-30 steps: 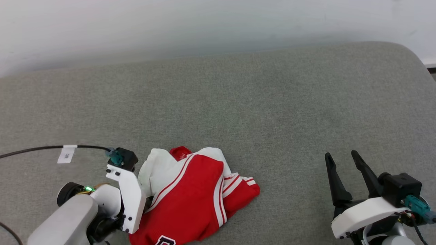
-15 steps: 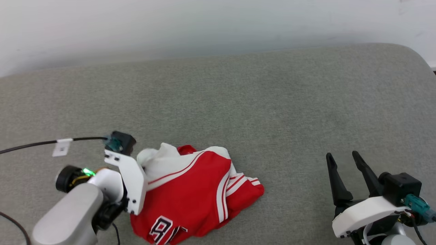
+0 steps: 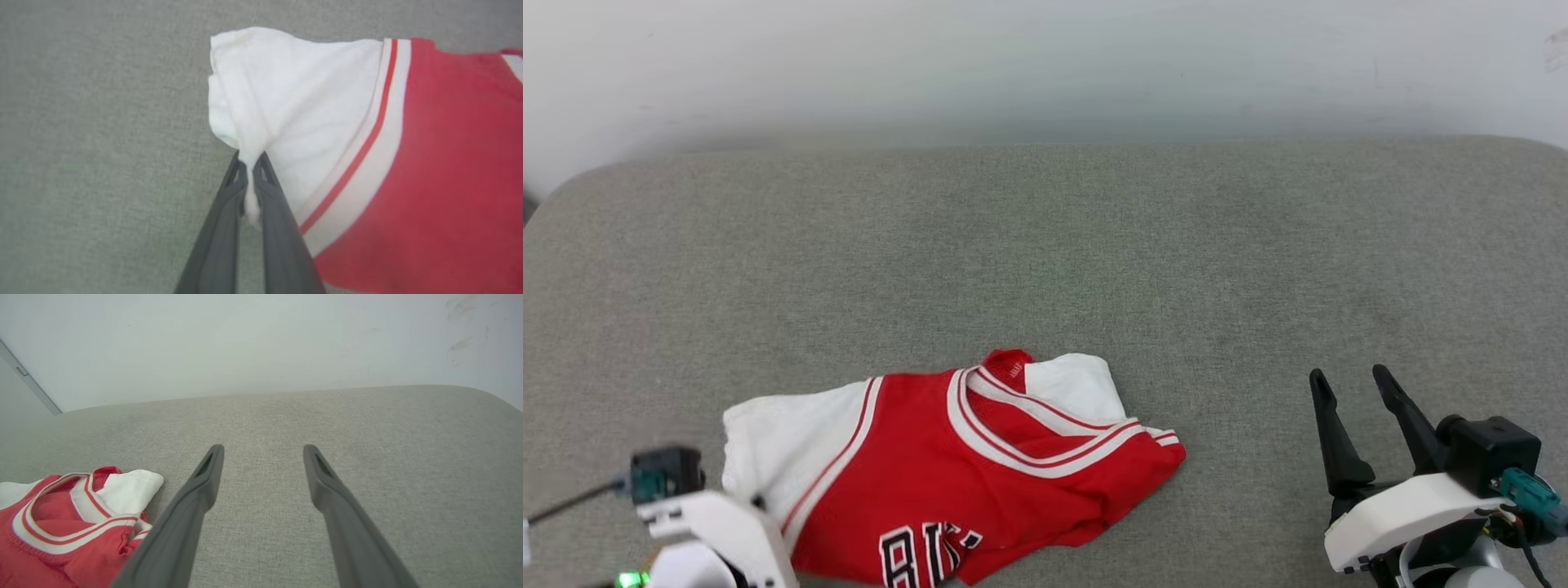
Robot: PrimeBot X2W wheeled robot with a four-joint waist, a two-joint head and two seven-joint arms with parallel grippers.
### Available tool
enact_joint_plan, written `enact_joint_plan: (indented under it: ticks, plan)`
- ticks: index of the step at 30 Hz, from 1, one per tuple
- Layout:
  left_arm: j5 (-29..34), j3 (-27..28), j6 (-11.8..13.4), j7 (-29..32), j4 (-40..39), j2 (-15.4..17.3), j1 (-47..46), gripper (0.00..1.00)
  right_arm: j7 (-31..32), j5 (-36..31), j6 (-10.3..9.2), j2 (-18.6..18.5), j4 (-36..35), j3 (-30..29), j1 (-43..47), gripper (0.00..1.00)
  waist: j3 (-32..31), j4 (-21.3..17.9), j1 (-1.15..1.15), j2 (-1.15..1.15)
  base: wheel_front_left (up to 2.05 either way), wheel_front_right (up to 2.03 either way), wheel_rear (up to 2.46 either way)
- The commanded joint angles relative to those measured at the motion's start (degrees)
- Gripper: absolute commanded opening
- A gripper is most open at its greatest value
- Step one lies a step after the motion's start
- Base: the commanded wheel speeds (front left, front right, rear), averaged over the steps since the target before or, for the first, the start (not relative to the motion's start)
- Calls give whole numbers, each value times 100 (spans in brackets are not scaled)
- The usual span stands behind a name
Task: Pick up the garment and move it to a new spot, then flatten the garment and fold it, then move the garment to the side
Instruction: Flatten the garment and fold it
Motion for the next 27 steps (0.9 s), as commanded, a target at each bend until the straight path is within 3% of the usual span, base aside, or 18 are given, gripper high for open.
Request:
enact_joint_plan:
  ticks: [1,3,4,6,19,27]
  plan:
    - [-27,8,30,-37,10,-56,78,0,0,-15,-2,5,-23,-9,28,100,3,4,0,0,0,0,0]
    - [-176,22,47,-86,79,-171,373,0,8,-25,-2,5,-33,-14,28,100,-5,4,0,0,0,0,0]
    - [-225,24,40,-121,111,-232,450,17,18,-34,-2,6,-41,-19,26,100,-6,4,0,0,0,0,0]
    - [-211,5,12,-235,165,-325,513,100,46,-44,-2,5,-62,-45,23,100,-16,10,0,0,0,0,0]
    - [931,-34,-61,-2084,-280,-485,-255,100,206,-134,-2,5,-172,-177,221,100,-439,8,0,0,0,0,0]
    - [1331,-329,-37,-2673,-637,-806,-196,100,306,-165,-2,6,-247,-159,348,100,-646,-12,0,0,0,0,0]
